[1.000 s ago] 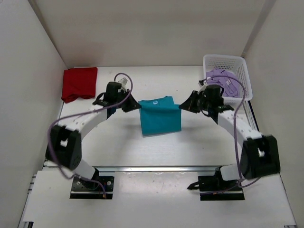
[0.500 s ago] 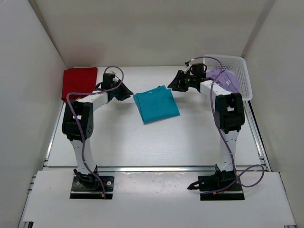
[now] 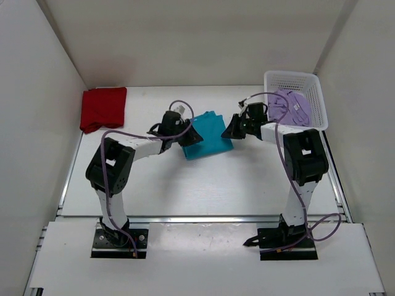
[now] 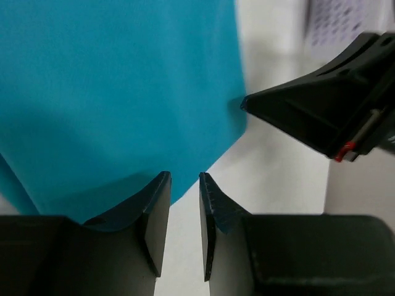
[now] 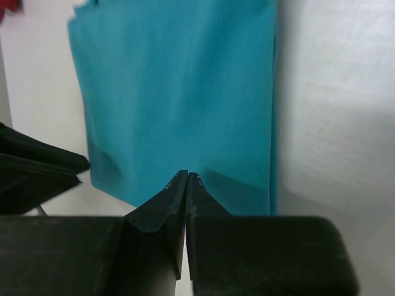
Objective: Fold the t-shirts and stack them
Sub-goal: Fold the long partially folded tshirt into a neat square
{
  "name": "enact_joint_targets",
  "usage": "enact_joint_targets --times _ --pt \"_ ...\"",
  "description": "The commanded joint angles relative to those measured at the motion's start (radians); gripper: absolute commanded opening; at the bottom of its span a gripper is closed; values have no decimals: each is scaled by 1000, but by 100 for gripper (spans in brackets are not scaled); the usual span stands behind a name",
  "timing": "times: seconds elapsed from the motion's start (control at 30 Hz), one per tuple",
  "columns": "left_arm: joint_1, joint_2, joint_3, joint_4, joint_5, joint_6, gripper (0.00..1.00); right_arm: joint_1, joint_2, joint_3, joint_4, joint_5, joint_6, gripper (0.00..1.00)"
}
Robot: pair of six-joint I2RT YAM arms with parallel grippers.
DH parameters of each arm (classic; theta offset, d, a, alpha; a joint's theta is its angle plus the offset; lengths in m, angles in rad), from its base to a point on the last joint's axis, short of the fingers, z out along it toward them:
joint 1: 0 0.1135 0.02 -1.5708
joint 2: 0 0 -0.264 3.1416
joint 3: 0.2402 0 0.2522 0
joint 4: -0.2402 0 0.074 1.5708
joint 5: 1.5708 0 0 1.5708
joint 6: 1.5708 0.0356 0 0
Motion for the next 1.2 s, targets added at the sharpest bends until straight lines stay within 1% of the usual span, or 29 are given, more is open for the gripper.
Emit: enact_joint_targets --times 0.0,0.07,0.1,0.2,0.23,0.27,0.33,0.37,0.4,0.43,0.47,0.5,0.57,0.6,0.63,0.67,0.73,0.77,0.83,1.0,1.03,1.07,1.1,1.13,1.17 --pt "21 30 -128 55 8 -20 36 28 5 -80 96 4 4 0" --pt "23 7 -214 129 31 -45 35 34 1 -120 116 12 10 0" --pt "31 -16 -269 143 37 -49 35 34 4 -148 136 12 13 0" --pt "40 -78 -358 181 54 -63 36 42 0 -168 136 15 15 0" --pt "47 -90 -377 209 83 -75 37 42 -4 -168 141 12 12 0" --pt "51 -126 -410 239 82 -88 39 53 -9 -172 139 19 10 0" --pt "55 -199 -456 253 105 -91 45 56 -25 -169 132 18 4 0" --pt "58 -226 -461 241 97 -80 46 53 -32 -169 118 19 -1 2" --pt "64 -258 -473 230 83 -79 50 60 -48 -171 113 13 -17 8" --pt "74 -304 -484 223 62 -63 55 66 -70 -172 118 13 -19 10" --pt "87 -322 -492 223 36 -53 58 73 -96 -184 119 22 -22 18" --pt "94 -326 -487 198 24 -28 60 68 -104 -191 122 23 -18 27" --pt "136 -310 -455 142 -6 12 64 73 -160 -223 136 16 -22 38" --pt "147 -294 -448 132 -21 27 64 73 -183 -238 148 21 -25 42" --pt "158 -267 -441 129 -20 30 67 74 -200 -261 156 19 -19 45" --pt "176 -244 -434 134 -15 32 73 74 -226 -295 173 18 -15 45" --pt "184 -205 -429 137 -24 32 79 89 -272 -350 204 16 -4 45" --pt "187 -182 -406 135 -38 32 80 90 -298 -381 226 15 2 45" --pt "189 -129 -379 149 -23 27 80 106 -334 -431 250 15 12 45" --pt "149 68 -190 92 -35 43 79 131 -409 -513 285 24 24 45" --pt "137 89 -170 92 -12 38 78 132 -421 -516 288 18 27 45" --pt "132 135 -133 91 -15 32 73 131 -427 -525 293 22 31 46" --pt "133 170 -100 92 5 24 66 129 -440 -533 296 12 35 45" --pt "126 186 -86 104 8 15 61 123 -449 -543 293 13 35 45" --pt "124 203 -64 129 28 7 50 117 -463 -542 288 9 33 44"
